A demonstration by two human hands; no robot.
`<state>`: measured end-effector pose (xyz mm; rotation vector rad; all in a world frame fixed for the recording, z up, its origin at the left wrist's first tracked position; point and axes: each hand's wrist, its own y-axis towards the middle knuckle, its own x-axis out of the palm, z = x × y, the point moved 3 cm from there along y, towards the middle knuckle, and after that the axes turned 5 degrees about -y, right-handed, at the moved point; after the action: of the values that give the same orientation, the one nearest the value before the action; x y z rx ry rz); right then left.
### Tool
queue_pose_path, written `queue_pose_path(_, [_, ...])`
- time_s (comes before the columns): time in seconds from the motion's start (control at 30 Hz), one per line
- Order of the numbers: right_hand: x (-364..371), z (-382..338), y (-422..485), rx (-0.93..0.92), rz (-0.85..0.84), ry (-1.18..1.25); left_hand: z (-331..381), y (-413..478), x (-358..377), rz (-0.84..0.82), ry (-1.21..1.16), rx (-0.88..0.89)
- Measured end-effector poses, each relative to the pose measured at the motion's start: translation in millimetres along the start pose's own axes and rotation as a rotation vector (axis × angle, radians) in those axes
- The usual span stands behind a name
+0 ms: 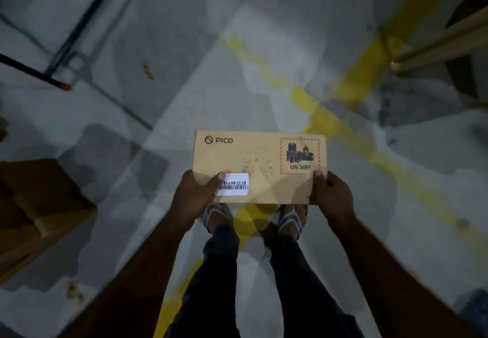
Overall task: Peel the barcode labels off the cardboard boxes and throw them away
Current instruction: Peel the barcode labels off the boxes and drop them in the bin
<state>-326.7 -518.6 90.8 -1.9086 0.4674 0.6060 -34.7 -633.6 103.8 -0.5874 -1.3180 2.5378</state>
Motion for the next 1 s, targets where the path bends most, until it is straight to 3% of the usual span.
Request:
queue_pose_path(0.27, [-99,-172,-143,-0.391,0.032,-0.240,103,-154,-101,0.260,-0.126,0.078])
queue_pose_path(0.5, [-157,-250,-254,-0.756,-0.099,-0.378,130,-311,-151,0.529,-0.241,0.188])
queue_pose_path(0.7, [-183,-279,-357,-1.110,-0.240,-0.488,115,-461,-158,0.816,-0.364,0.274])
queue_pose_path(1.0, [-157,-275,-536,-1.558,-0.523,-0.579,12,-676,-152,1.292,-0.452,0.167])
